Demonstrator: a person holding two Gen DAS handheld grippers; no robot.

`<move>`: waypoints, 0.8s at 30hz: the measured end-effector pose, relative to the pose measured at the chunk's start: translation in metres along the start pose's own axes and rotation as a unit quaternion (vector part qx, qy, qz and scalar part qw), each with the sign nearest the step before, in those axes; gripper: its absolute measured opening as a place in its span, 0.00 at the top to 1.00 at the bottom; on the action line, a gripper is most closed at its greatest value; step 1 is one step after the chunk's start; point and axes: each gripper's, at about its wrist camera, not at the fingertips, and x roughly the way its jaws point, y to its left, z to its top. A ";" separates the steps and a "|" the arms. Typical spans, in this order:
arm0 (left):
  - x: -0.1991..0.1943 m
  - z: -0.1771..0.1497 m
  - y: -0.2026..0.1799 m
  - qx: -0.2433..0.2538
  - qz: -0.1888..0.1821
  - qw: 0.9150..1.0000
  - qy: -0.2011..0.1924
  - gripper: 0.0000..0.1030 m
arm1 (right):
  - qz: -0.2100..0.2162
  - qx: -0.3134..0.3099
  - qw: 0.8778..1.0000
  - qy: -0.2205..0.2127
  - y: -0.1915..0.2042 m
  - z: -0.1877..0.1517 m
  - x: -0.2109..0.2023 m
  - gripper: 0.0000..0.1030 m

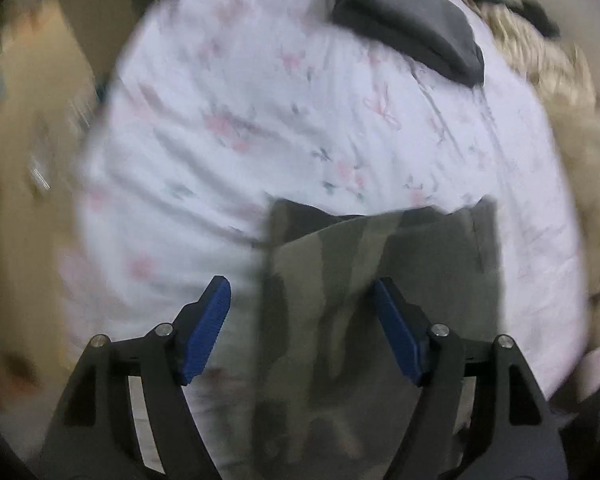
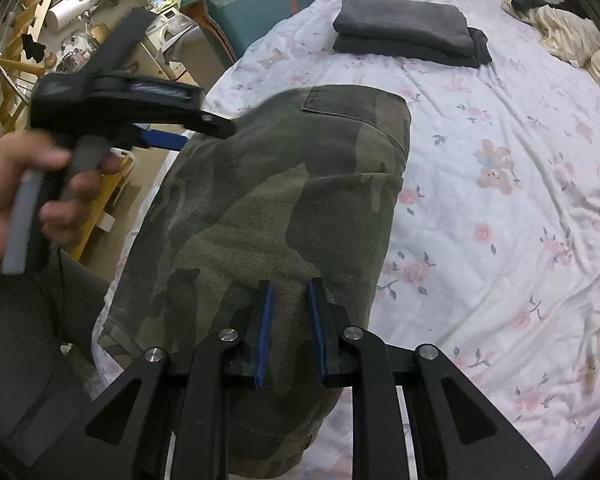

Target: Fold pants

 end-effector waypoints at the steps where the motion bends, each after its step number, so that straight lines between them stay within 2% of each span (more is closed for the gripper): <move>1: 0.005 0.004 0.006 -0.029 -0.042 0.999 0.018 0.47 | 0.002 0.003 1.000 0.000 -0.002 0.000 0.000 0.81; 2: 0.008 0.006 0.012 -0.053 -0.075 0.995 0.030 0.64 | 0.003 0.005 1.000 0.000 -0.003 0.000 0.000 0.81; 3: 0.006 0.007 0.012 -0.056 -0.077 0.995 0.026 0.83 | 0.003 0.007 1.000 0.000 -0.004 0.000 0.000 0.81; 4: 0.002 0.008 0.011 -0.048 -0.086 0.995 0.018 0.90 | 0.001 0.008 1.000 0.000 -0.005 0.000 -0.001 0.81; 6: -0.017 0.009 0.002 -0.029 -0.112 0.993 -0.019 0.91 | 0.003 0.010 1.000 0.000 -0.006 0.000 0.000 0.80; 8: -0.044 0.007 -0.010 0.001 -0.146 0.986 -0.084 0.91 | 0.009 0.013 1.000 0.002 -0.008 0.002 0.001 0.79; 10: -0.060 0.000 -0.023 0.039 -0.146 0.980 -0.132 0.91 | 0.017 0.015 1.000 0.005 -0.009 0.005 0.001 0.78; 11: -0.062 -0.002 -0.031 0.065 -0.123 0.979 -0.151 0.90 | 0.018 0.013 1.000 0.005 -0.009 0.005 0.002 0.78; 13: -0.052 -0.001 -0.037 0.079 -0.053 0.984 -0.149 0.83 | 0.012 0.005 1.000 0.007 -0.007 0.005 0.003 0.78; 14: -0.038 0.002 -0.033 0.071 0.013 0.990 -0.124 0.78 | 0.009 0.001 1.000 0.008 -0.006 0.005 0.004 0.78; 15: -0.027 0.002 -0.027 0.055 0.058 0.991 -0.105 0.77 | 0.010 -0.002 1.000 0.010 -0.006 0.004 0.004 0.78; 16: -0.017 0.002 -0.019 0.034 0.112 0.990 -0.085 0.78 | 0.012 -0.004 1.000 0.011 -0.005 0.004 0.004 0.78; 17: -0.013 -0.001 -0.009 0.008 0.155 0.984 -0.085 0.78 | 0.013 -0.006 1.000 0.011 -0.004 0.004 0.005 0.78; 19: -0.019 -0.002 -0.006 -0.006 0.144 0.984 -0.105 0.78 | 0.008 -0.011 1.000 0.011 -0.002 0.004 0.005 0.78; 21: -0.026 -0.003 -0.020 0.025 0.101 0.988 -0.111 0.77 | 0.009 -0.008 1.000 0.011 -0.003 0.005 0.006 0.78; 24: -0.036 -0.008 -0.040 0.060 0.027 0.989 -0.135 0.74 | 0.008 -0.009 1.000 0.011 -0.003 0.005 0.007 0.78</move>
